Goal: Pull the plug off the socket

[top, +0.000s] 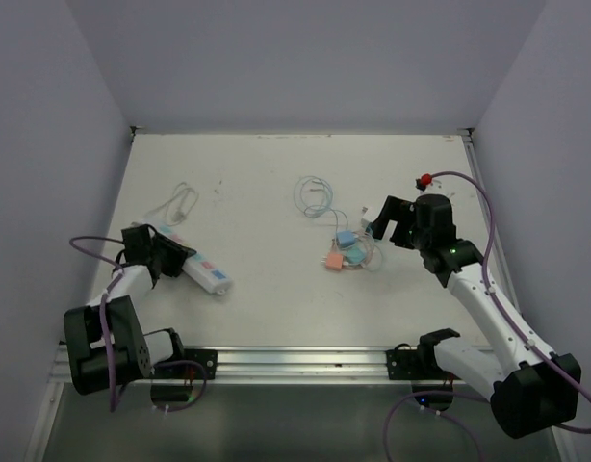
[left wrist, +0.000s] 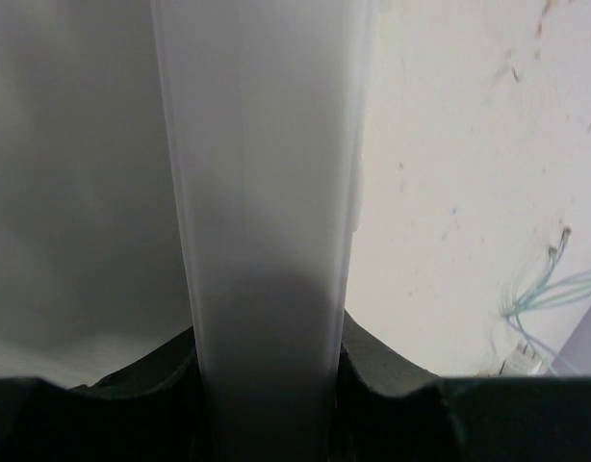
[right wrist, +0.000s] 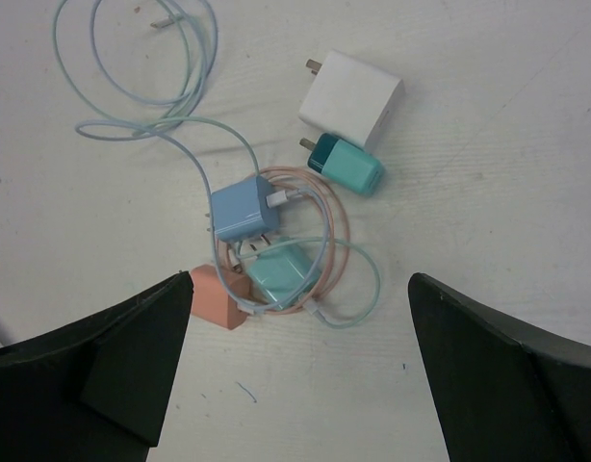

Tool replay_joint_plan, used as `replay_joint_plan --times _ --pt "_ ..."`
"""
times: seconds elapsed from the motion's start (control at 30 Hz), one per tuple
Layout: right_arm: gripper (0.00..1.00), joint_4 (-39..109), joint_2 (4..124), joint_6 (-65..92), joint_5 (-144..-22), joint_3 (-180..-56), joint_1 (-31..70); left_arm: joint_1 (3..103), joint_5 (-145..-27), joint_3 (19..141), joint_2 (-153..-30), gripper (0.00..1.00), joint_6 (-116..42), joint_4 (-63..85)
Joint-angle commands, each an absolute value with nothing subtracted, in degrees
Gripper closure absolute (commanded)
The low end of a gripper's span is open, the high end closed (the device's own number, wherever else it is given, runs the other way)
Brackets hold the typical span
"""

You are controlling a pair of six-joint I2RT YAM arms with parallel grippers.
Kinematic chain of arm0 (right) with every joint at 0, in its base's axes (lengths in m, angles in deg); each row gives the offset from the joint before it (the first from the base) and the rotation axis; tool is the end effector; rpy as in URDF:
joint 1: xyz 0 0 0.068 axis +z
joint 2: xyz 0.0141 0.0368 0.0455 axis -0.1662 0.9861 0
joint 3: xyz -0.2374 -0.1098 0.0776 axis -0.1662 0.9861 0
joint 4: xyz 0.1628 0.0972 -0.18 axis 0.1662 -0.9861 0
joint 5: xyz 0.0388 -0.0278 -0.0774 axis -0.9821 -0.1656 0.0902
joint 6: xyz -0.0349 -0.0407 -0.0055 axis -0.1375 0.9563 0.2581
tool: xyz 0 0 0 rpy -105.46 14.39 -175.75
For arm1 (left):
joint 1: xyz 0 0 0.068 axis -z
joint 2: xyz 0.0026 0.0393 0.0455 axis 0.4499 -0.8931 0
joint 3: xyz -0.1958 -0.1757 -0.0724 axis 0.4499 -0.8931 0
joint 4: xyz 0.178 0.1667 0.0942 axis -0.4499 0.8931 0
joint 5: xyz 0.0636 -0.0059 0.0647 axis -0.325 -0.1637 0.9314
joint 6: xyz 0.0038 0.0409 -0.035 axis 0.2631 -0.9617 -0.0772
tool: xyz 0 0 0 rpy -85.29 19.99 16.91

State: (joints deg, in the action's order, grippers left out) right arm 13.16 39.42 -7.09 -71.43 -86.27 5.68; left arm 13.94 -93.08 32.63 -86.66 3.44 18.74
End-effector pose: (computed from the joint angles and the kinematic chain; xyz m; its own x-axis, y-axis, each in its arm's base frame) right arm 0.2090 0.0547 0.2764 -0.5917 0.3140 -0.7425 0.0655 0.9367 0.3440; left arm 0.2109 0.0383 0.1441 -0.4224 -0.8804 -0.2156 -0.6370 0.4575 -0.6204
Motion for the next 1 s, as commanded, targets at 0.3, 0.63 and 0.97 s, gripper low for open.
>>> replay_joint_plan --times 0.3,0.63,0.97 --pt "0.02 13.49 38.02 -6.98 -72.6 -87.89 5.46 -4.55 -96.29 31.57 -81.22 0.68 -4.58 24.33" --pt "0.02 12.17 36.26 -7.51 -73.74 -88.6 5.37 -6.49 -93.66 32.79 -72.96 0.12 -5.11 32.59" --pt "0.02 6.73 33.01 -7.34 -74.71 -92.99 5.46 -6.49 -83.2 37.9 -67.86 0.0 -8.0 45.25"
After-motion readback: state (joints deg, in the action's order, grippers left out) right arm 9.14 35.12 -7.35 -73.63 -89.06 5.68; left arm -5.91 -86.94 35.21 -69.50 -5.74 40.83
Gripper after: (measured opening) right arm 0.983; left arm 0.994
